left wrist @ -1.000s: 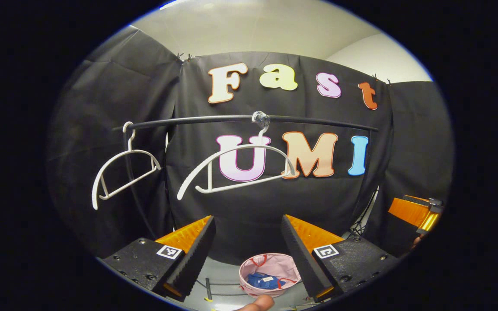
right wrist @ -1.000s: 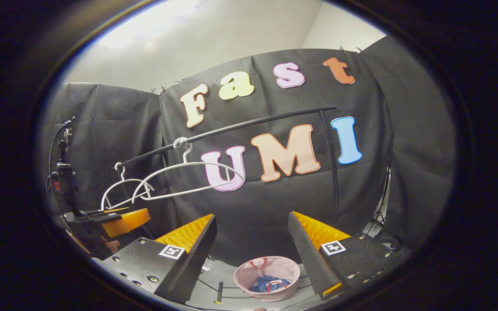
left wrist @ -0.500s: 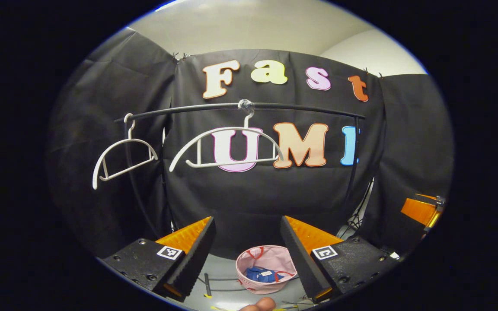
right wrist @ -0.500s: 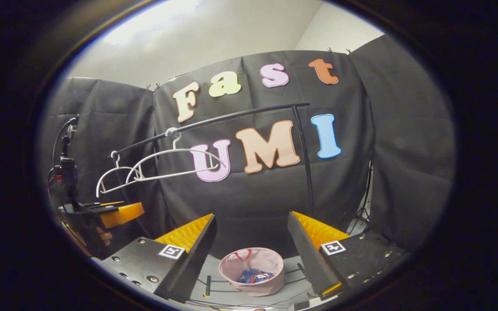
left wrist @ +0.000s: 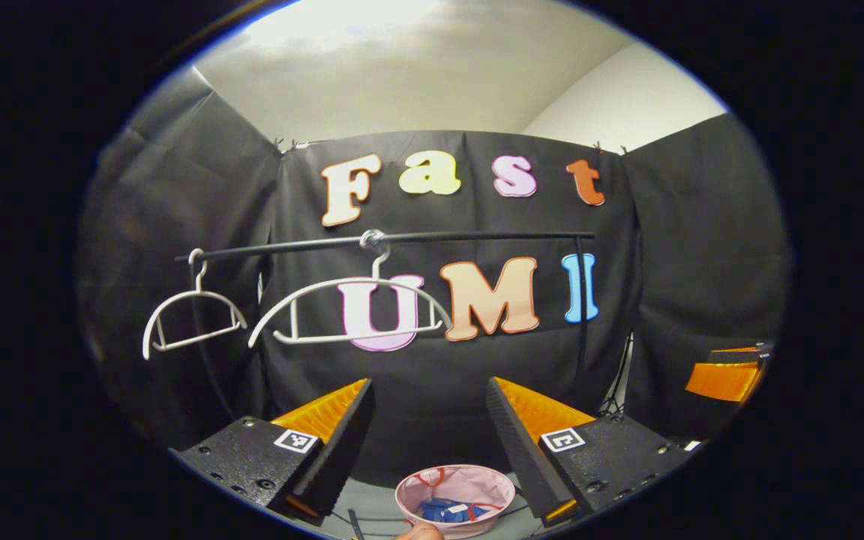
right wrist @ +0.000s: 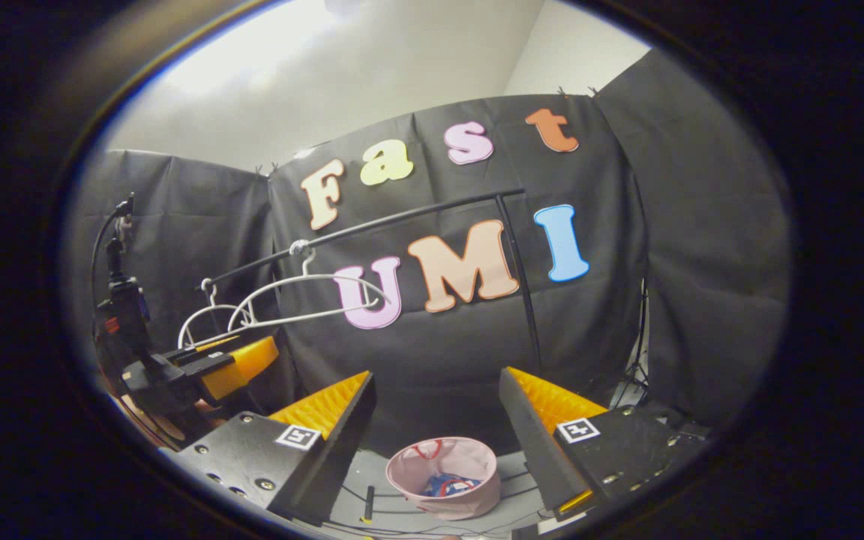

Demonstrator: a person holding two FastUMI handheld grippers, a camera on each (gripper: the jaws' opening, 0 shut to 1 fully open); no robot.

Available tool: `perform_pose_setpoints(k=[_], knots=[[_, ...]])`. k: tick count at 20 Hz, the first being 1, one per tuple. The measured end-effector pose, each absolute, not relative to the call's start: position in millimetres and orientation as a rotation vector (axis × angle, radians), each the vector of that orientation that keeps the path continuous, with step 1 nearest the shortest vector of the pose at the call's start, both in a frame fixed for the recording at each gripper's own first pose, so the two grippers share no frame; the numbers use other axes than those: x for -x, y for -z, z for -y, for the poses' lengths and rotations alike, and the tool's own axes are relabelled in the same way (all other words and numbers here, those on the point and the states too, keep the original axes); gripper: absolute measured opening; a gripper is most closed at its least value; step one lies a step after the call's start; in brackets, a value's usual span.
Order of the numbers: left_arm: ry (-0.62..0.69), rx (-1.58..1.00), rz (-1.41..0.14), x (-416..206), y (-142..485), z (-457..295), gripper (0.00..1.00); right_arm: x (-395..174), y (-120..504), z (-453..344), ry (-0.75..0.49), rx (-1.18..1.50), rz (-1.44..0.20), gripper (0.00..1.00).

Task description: Grasp the clothes on the hanger with both hands and then place them into the laundry hamper below.

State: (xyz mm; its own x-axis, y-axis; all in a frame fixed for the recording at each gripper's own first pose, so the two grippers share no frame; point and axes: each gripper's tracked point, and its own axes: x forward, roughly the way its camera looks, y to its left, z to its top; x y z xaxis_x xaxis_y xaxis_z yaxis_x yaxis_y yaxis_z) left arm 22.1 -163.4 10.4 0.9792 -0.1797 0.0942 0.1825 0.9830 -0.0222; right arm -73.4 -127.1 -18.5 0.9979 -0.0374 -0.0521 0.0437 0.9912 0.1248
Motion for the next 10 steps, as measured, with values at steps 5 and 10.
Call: perform_pose_setpoints(k=[5,10], knots=[[0.183,0.037,0.092,-22.7,-12.2,168.6,0.96,63.2,25.2,130.4,0.027,-0.121,-0.06,0.98],[0.165,0.019,0.055,-30.7,3.0,168.6,0.96,52.3,42.8,130.0,0.006,-0.127,-0.094,0.93]])
